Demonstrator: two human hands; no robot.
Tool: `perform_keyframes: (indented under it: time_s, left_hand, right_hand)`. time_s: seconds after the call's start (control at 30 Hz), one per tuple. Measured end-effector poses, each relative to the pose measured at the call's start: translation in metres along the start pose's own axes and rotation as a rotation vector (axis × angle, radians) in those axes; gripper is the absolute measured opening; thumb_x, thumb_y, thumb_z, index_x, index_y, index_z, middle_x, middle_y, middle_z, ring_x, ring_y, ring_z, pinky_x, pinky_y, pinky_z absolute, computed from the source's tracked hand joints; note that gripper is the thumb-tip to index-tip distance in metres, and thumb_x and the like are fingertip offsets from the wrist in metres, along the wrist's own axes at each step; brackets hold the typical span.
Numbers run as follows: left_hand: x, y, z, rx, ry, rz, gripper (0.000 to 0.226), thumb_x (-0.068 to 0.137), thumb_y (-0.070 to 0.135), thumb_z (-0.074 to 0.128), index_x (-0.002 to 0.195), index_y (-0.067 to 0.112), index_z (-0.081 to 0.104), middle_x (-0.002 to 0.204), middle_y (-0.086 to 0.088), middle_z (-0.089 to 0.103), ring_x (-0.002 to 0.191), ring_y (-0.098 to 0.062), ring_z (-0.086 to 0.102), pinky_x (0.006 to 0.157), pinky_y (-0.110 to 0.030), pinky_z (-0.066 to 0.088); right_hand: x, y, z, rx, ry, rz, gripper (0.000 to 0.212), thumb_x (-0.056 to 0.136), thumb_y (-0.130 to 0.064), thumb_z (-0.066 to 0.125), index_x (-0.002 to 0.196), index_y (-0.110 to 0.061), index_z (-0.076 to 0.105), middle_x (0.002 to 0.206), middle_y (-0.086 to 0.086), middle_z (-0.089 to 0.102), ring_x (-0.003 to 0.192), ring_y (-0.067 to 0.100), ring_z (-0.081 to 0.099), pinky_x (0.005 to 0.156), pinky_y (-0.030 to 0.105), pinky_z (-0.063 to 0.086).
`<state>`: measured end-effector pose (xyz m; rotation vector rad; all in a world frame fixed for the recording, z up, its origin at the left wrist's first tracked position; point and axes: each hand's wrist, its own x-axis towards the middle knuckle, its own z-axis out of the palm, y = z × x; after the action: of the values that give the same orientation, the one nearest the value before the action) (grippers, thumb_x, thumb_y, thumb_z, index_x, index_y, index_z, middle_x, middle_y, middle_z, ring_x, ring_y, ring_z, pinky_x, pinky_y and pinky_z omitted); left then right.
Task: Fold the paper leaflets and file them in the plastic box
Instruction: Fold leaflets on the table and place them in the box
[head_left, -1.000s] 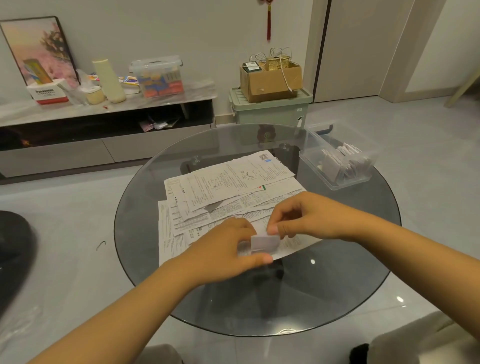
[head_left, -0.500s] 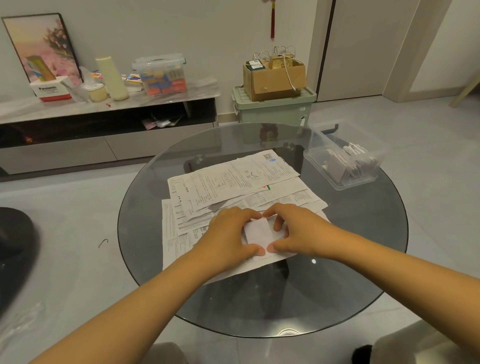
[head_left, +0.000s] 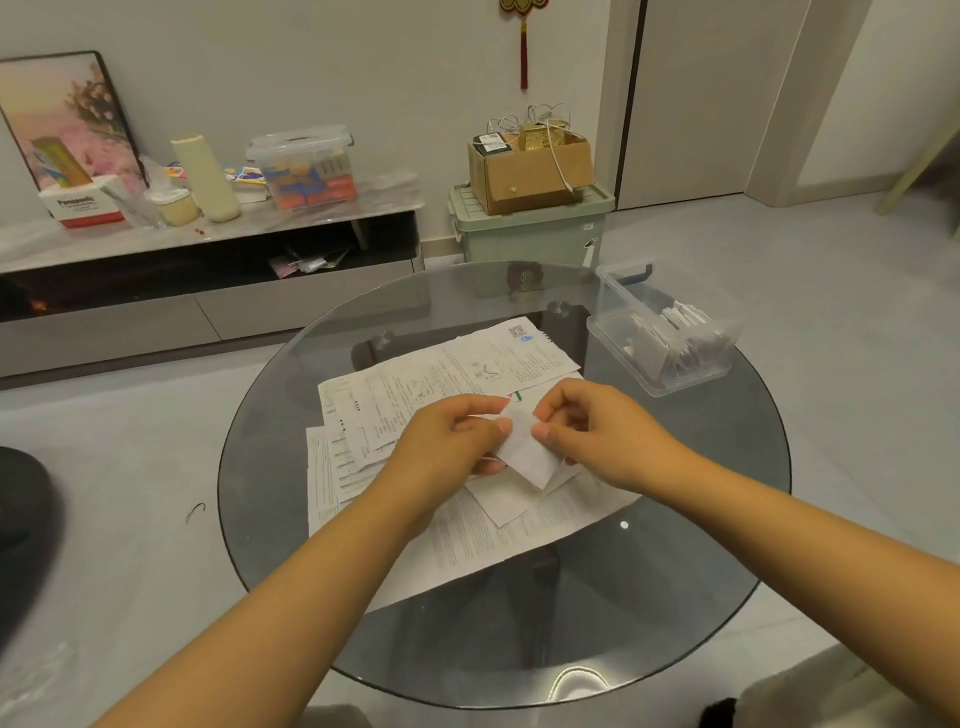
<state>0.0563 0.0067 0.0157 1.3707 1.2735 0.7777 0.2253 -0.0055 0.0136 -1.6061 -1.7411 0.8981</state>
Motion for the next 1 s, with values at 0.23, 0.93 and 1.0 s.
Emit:
perform_keyframes:
  time_s: [0.23, 0.93, 1.0]
  left_hand:
    - [0.021, 0.03, 0.014, -0.193, 0.112, 0.07, 0.02, 0.087, 0.008, 0.064, 0.095, 0.026, 0.068, 0.105, -0.003, 0.069, 0.083, -0.013, 0.069, 0.065, -0.017, 0.055]
    - [0.13, 0.089, 0.109, 0.048, -0.074, 0.308, 0.025, 0.091, 0.015, 0.059, 0.116, 0.015, 0.063, 0.098, 0.0, 0.07, 0.083, -0.009, 0.067, 0.078, -0.024, 0.056]
    - [0.139, 0.087, 0.119, 0.287, -0.068, 0.454, 0.023, 0.093, 0.019, 0.056, 0.114, 0.019, 0.064, 0.107, 0.007, 0.066, 0.093, -0.003, 0.06, 0.085, -0.017, 0.048]
  right_hand:
    - [0.008, -0.001, -0.023, 0.145, 0.171, -0.038, 0.02, 0.085, -0.02, 0.066, 0.1, -0.028, 0.054, 0.086, 0.005, 0.063, 0.08, 0.024, 0.063, 0.074, 0.033, 0.054]
    - [0.032, 0.046, -0.127, -0.045, 0.694, -0.013, 0.021, 0.086, -0.007, 0.062, 0.097, -0.022, 0.072, 0.089, -0.01, 0.061, 0.068, -0.001, 0.053, 0.061, 0.004, 0.038]
    - [0.034, 0.056, -0.134, -0.197, 0.767, -0.02, 0.024, 0.087, -0.005, 0.058, 0.103, -0.018, 0.071, 0.092, -0.008, 0.061, 0.072, -0.002, 0.053, 0.065, 0.004, 0.039]
